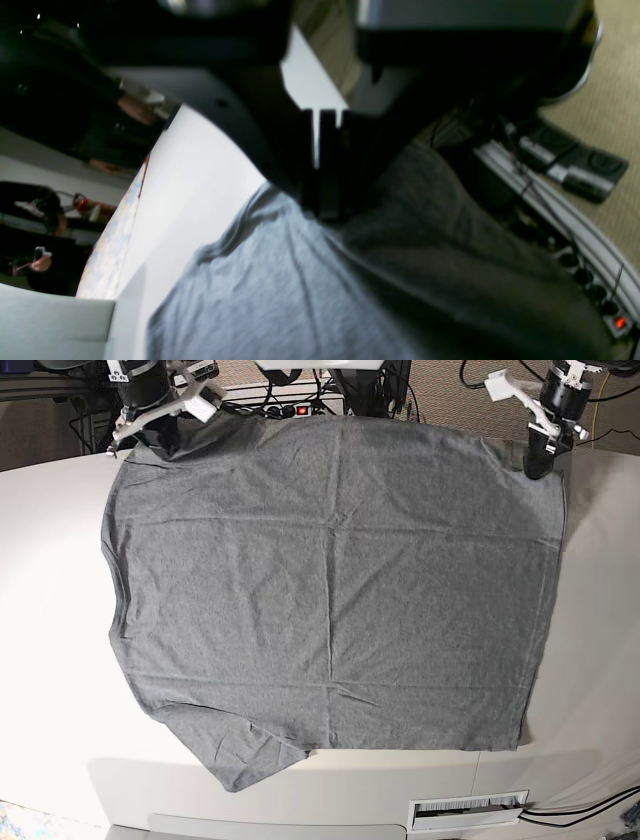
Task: Fold the T-shirt properly
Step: 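Lift the shoulder edge with both grippers and fold it over the shirt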
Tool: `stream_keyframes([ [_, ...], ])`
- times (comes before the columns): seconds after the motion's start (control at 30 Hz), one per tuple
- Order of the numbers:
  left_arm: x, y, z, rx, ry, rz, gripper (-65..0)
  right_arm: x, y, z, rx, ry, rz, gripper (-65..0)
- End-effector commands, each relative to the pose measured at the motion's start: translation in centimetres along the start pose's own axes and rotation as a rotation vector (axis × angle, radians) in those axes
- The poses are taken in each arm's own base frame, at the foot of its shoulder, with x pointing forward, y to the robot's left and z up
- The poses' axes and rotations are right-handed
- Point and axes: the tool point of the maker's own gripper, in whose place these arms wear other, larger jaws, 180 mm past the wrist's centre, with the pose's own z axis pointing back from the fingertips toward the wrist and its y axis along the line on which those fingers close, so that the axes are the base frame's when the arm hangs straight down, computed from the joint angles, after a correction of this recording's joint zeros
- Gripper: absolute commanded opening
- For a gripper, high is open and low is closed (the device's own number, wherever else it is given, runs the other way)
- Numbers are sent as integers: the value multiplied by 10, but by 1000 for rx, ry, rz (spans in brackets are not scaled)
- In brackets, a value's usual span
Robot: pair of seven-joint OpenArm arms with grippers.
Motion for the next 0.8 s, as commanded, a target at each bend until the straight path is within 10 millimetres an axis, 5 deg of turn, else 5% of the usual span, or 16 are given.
stream_keyframes([
  [0.0, -3, 17, -4, 54, 4, 9, -650, 7, -17, -1, -60, -30, -3, -650],
  [0.47, -49, 94, -72, 213, 67, 322, -650, 23, -85, -22, -262, -102, -76, -650],
  [0.77, -64, 111, -98, 281, 102, 406, -650, 13, -120, -33, -355, -99, -96, -650],
])
